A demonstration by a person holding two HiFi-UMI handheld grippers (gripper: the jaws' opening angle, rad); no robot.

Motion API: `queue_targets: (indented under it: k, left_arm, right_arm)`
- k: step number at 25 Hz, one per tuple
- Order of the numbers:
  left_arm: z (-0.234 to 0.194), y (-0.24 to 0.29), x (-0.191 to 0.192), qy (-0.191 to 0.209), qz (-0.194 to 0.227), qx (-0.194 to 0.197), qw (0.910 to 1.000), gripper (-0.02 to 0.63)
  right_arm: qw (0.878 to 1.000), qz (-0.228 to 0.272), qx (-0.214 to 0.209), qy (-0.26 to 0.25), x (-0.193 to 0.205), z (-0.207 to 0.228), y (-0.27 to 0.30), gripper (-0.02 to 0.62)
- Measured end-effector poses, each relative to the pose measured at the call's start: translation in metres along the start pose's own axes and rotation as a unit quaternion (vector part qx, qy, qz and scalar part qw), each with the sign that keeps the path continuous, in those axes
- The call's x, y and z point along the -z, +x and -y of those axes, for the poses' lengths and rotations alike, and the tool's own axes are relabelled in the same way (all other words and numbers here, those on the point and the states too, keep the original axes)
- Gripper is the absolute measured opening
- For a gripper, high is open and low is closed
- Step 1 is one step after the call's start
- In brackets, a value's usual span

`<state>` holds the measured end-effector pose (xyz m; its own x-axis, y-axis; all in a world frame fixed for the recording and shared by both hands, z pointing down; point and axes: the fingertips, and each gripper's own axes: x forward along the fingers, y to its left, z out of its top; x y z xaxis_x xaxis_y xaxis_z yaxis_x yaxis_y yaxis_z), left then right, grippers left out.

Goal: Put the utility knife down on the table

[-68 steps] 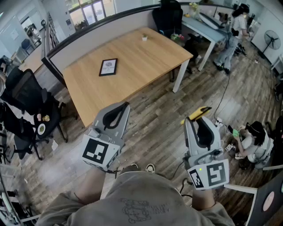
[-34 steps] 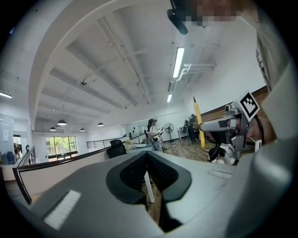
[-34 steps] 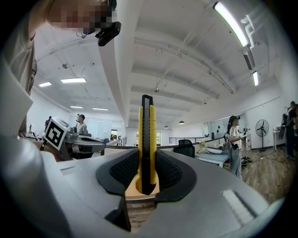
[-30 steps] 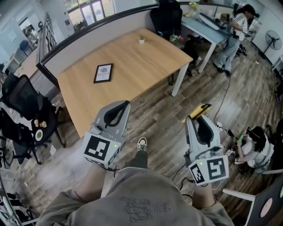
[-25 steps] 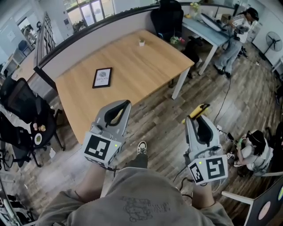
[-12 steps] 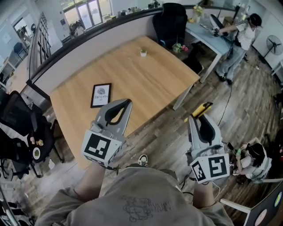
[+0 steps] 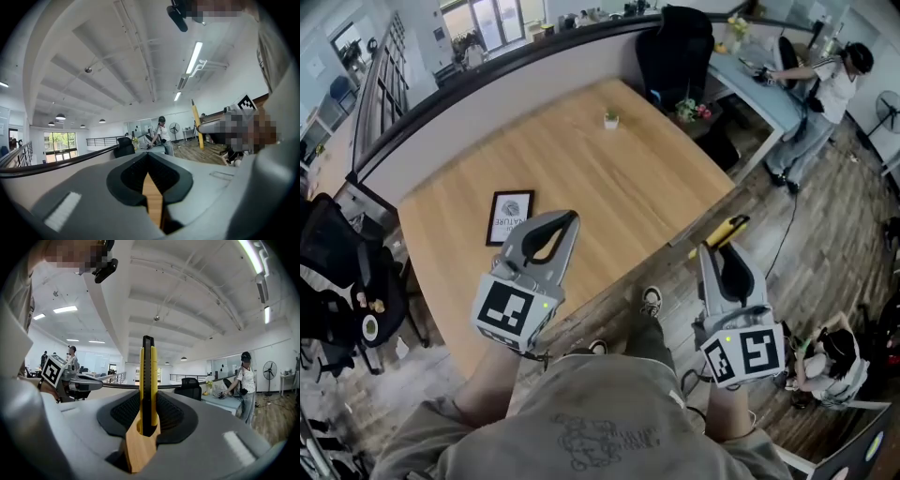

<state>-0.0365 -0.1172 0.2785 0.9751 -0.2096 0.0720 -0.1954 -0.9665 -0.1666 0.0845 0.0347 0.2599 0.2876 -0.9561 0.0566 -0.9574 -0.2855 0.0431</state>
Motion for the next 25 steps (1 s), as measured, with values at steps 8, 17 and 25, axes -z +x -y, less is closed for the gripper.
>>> queue_targets:
  k: [8, 17, 25]
  left_arm:
    - [-0.038, 0.068, 0.015, -0.001, -0.015, -0.057, 0.9983, 0.0]
    - [-0.079, 0.178, 0.019, -0.009, -0.044, -0.131, 0.9903, 0.0]
    - [-0.091, 0.244, 0.016, -0.017, -0.063, -0.199, 0.9778, 0.0]
  right_arm:
    - [0.999, 0.005, -0.052, -0.005, 0.009, 0.05, 0.08, 0.12]
    - [0.99, -0.009, -0.141, -0.004, 0.01, 0.138, 0.195, 0.12]
    - [0.974, -0.018, -0.226, -0.006, 0.019, 0.188, 0.264, 0.12]
